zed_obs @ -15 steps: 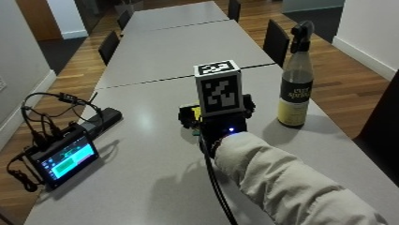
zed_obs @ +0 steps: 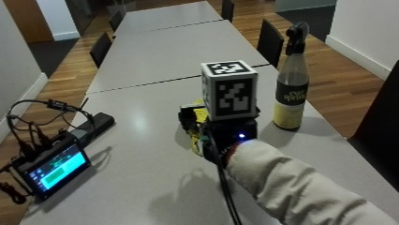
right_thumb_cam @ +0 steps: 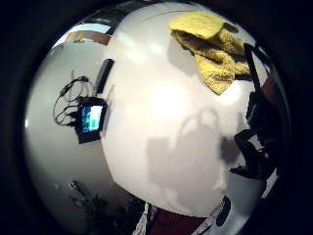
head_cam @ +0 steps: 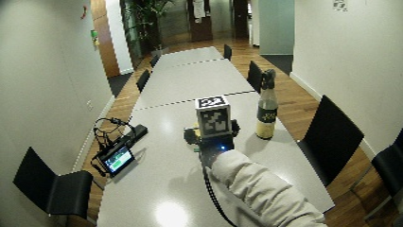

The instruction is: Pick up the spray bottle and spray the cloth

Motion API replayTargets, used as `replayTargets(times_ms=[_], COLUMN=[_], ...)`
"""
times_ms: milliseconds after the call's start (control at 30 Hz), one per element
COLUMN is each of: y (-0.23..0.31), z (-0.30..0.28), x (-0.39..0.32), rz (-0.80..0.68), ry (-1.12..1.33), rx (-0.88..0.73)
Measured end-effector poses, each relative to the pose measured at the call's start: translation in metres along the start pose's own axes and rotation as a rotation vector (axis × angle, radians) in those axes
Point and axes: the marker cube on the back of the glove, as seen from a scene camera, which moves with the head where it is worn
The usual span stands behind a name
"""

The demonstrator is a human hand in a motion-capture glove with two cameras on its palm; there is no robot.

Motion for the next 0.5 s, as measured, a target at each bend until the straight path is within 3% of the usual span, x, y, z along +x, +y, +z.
replayTargets(times_ms=[267, 501], y=[0.064, 0.059], z=[-0.033, -0.019], x=[0.078, 0.164], rz=[-0.075, -0.052], ry=[-0.627, -0.894], rx=[0.256, 0.454])
